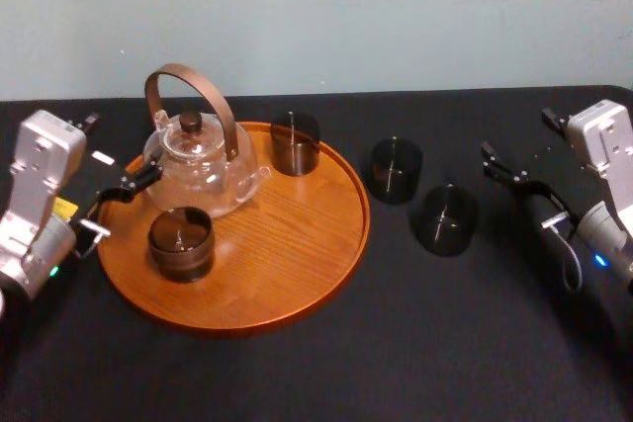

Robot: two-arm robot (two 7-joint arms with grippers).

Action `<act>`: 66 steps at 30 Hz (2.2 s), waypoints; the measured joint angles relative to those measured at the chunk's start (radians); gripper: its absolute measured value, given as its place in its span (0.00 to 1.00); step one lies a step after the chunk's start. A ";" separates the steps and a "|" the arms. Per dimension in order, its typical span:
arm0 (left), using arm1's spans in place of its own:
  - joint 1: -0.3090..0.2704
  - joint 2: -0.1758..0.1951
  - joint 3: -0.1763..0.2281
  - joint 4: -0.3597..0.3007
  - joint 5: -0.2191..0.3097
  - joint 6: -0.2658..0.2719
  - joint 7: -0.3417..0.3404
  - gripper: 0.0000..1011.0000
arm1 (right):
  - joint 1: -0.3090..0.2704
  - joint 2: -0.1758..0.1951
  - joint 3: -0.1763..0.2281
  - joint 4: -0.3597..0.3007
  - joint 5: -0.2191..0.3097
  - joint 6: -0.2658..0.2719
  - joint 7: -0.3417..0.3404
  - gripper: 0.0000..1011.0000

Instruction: Pick up the glass from the table and place it on the tray.

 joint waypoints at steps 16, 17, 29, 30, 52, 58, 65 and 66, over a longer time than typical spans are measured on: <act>0.000 0.000 0.000 0.000 0.000 0.000 0.000 0.99 | 0.000 0.000 0.000 0.000 0.000 0.000 0.000 0.99; 0.000 0.000 0.000 0.000 0.000 0.000 0.000 0.99 | 0.000 0.000 0.000 0.000 0.000 0.000 0.000 0.99; 0.000 0.000 0.000 0.000 0.000 0.000 0.000 0.99 | -0.025 0.007 0.037 -0.022 0.045 0.002 0.058 0.99; 0.000 0.000 0.000 0.000 0.000 0.000 0.000 0.99 | -0.030 0.009 0.041 -0.026 0.049 0.003 0.064 0.99; 0.000 0.000 0.000 0.000 0.000 0.000 0.000 0.99 | -0.192 0.069 0.116 -0.204 0.135 0.018 0.216 0.99; 0.000 0.000 0.000 0.000 0.000 0.000 0.000 0.99 | -0.242 0.079 0.128 -0.248 0.144 0.016 0.244 0.99; 0.000 0.000 0.000 0.000 0.000 0.000 0.000 0.99 | -0.267 0.075 0.138 -0.267 0.147 0.026 0.269 0.99; 0.000 0.000 0.000 0.000 0.000 0.000 0.000 0.99 | -0.269 0.072 0.141 -0.267 0.148 0.031 0.272 0.99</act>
